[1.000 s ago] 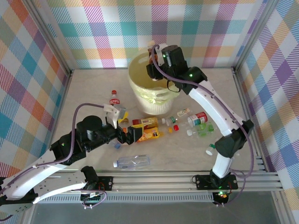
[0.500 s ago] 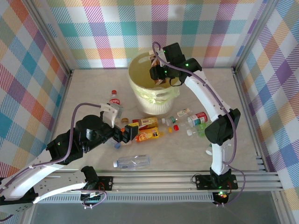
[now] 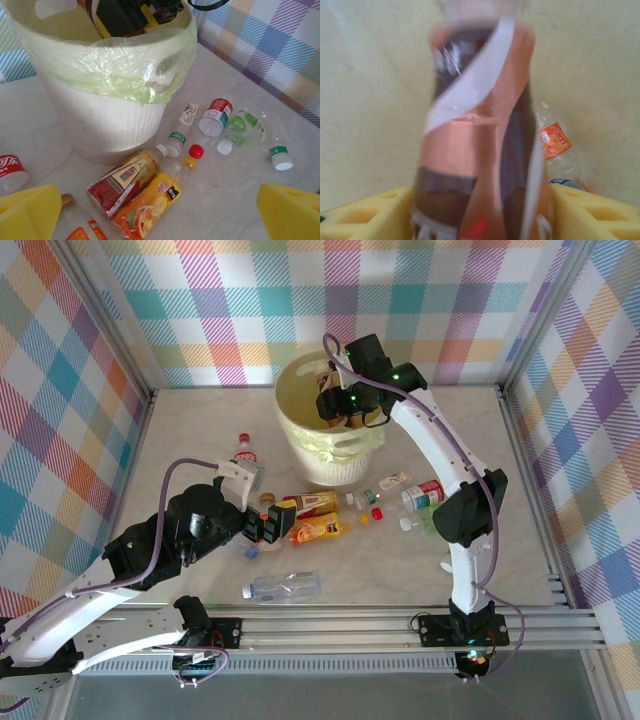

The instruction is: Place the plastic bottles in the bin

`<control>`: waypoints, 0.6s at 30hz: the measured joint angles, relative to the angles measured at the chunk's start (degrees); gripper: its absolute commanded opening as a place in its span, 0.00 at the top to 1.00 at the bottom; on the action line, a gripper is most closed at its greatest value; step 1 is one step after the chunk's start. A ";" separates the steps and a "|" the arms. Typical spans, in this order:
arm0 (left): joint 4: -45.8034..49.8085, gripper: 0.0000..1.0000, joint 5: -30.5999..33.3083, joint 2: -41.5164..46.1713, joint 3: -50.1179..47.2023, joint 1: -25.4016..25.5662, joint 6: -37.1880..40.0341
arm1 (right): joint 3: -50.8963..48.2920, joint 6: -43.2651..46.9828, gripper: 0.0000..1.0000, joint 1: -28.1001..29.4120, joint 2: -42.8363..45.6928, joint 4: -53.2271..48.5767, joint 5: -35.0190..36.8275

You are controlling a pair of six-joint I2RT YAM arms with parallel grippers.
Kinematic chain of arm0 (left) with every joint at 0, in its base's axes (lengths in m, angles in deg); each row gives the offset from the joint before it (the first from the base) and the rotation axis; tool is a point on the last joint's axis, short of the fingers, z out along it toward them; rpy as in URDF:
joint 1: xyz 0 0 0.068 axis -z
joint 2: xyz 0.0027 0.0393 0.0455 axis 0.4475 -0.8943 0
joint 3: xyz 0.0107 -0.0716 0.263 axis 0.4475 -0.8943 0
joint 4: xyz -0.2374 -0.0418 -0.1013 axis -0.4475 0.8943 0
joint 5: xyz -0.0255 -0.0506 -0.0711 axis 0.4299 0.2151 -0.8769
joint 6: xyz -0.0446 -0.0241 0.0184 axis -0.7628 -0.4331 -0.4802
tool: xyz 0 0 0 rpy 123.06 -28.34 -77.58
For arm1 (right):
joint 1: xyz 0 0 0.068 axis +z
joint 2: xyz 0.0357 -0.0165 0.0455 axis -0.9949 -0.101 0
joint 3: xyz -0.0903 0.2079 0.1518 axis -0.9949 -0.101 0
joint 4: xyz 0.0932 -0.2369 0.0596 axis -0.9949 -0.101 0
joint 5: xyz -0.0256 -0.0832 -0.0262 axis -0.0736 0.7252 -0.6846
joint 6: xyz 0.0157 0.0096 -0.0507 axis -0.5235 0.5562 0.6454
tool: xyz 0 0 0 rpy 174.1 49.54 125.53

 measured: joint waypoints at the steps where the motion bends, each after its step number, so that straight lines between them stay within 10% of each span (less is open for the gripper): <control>1: 0.13 0.00 0.02 -0.02 0.02 0.00 0.00 | 0.20 0.00 0.29 -0.02 0.02 -0.11 0.00; 18: 1.36 0.00 2.05 -0.04 0.07 0.00 -0.07 | 0.52 0.26 0.22 0.00 4.22 0.76 0.00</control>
